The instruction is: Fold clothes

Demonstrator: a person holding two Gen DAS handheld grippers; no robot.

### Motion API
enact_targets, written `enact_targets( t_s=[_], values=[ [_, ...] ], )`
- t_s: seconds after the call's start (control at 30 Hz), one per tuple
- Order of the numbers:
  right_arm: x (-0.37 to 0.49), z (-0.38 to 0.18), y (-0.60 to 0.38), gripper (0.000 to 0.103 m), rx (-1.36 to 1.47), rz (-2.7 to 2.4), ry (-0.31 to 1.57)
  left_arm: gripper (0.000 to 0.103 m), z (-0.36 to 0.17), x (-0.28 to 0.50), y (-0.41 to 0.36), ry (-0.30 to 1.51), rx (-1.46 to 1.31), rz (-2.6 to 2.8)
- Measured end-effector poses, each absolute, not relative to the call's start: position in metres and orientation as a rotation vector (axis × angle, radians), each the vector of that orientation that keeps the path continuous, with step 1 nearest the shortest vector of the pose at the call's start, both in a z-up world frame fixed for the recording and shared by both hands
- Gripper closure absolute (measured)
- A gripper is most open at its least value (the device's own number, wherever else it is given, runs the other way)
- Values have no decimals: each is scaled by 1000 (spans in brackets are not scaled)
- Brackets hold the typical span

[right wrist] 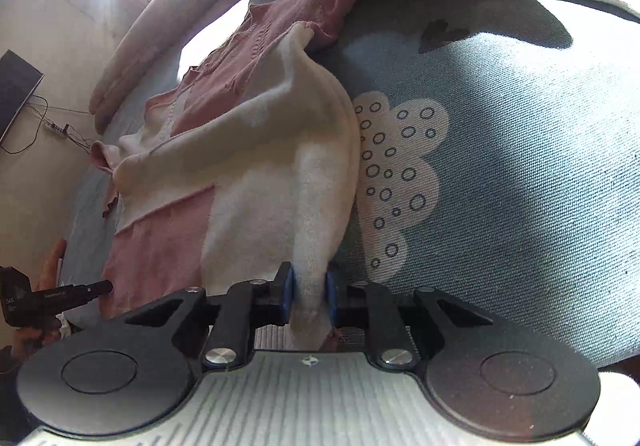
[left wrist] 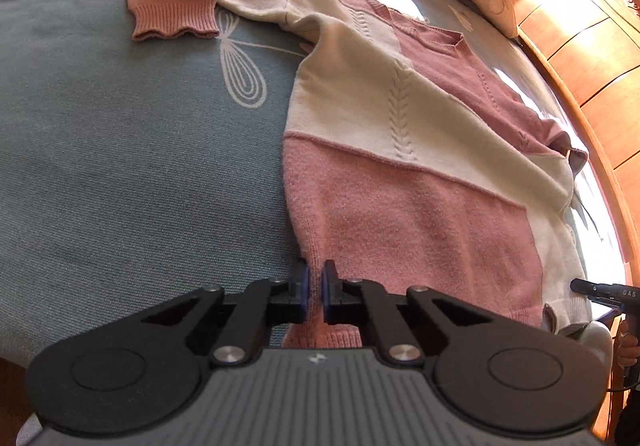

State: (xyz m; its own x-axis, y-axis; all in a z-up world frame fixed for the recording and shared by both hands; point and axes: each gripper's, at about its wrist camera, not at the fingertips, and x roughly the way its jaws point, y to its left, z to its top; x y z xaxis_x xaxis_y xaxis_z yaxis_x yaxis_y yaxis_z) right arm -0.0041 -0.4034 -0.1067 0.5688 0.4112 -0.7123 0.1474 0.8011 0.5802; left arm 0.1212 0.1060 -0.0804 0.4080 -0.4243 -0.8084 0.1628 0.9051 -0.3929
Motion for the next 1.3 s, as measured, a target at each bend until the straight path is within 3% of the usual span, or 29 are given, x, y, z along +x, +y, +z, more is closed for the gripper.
enact_targets(
  t_s=[0.23,0.5,0.53,0.73,0.93,1.13,1.3],
  values=[
    [-15,-89,-408,91,623,160,935,100,-57,110,113,1060,-268,-396],
    [-8,-99,-406,88,580,104,1007,98,-68,110,114,1114,-229,-354],
    [-7,-98,-405,86,563,104,1011,94,-66,111,113,1121,-214,-349],
    [-5,-67,-411,74,487,73,935,91,-32,115,112,1060,-114,-328],
    [10,-46,-419,73,510,73,860,71,3,134,85,966,-85,-396],
    [35,-49,-373,69,502,200,863,68,-19,151,31,991,-95,-527],
    [49,-63,-335,69,454,259,913,68,-63,173,37,1034,-141,-431]
  ],
)
